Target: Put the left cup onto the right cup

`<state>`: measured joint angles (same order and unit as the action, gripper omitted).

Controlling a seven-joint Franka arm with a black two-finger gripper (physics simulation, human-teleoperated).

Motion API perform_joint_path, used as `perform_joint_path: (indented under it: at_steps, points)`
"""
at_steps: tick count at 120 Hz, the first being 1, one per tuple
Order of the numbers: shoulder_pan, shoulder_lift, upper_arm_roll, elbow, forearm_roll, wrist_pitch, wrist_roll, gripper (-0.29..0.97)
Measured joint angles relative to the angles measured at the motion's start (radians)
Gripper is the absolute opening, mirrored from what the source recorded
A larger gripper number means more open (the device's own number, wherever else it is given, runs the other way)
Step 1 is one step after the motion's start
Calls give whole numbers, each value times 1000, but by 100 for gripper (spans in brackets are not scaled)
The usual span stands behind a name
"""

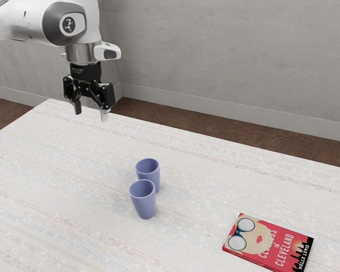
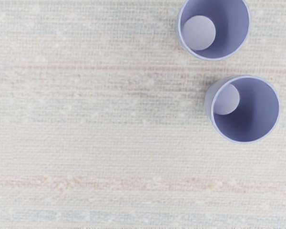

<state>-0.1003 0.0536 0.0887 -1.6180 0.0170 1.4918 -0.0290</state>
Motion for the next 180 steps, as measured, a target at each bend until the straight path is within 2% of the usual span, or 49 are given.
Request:
perform_joint_path:
  at_steps: [14,41,71,123,162,180]
  points:
    - [-3,20,0,16,-3,-4,-9,68]
    - [-1,221,-2,189,-3,-4,-21,68]
    - [-11,306,-12,89,-12,121,-30,68]
    - [-18,281,-38,-105,-37,379,-37,68]
    - [-4,224,-36,-158,-43,447,-37,68]
    - [-4,276,-41,-106,-43,457,-33,68]
